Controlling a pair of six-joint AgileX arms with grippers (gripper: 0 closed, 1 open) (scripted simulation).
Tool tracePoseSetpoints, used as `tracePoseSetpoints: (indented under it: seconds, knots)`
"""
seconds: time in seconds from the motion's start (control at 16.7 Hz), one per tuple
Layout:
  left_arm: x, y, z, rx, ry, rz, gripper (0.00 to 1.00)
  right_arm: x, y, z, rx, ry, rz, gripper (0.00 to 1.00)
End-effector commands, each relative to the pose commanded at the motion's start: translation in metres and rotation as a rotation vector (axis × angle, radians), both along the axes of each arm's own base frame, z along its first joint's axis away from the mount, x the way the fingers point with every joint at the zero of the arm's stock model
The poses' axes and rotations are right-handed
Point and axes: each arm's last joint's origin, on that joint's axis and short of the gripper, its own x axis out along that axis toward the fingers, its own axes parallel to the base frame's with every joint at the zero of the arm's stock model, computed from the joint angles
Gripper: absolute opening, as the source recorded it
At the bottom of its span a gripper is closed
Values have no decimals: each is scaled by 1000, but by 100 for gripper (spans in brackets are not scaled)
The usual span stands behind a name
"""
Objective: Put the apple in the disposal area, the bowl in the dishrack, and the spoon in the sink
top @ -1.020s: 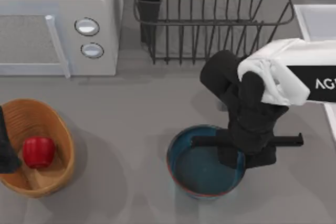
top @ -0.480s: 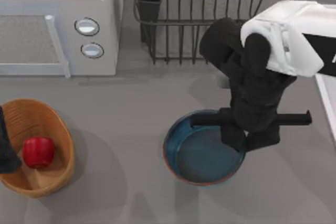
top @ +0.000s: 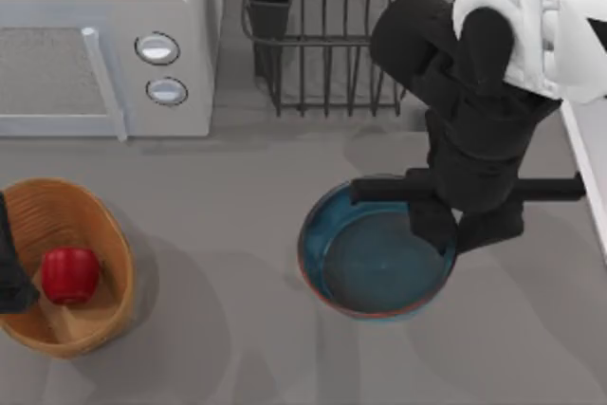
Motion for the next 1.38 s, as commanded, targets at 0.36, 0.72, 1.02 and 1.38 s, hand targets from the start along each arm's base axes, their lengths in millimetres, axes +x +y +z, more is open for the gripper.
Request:
tracePoseSetpoints:
  seconds: [0.36,0.72,1.02,1.38]
  knots:
    - [0,0,0,0,0,0,100,3,8,12,4,-174,59,0]
    - [0,0,0,0,0,0,100,-3,41,58,-23,-773,219,0]
    - [0,0,0,0,0,0,100,-38,64,125,-39,-1297,189,0]
    - [0,0,0,0,0,0,100,-83,52,188,-17,-1566,6,0]
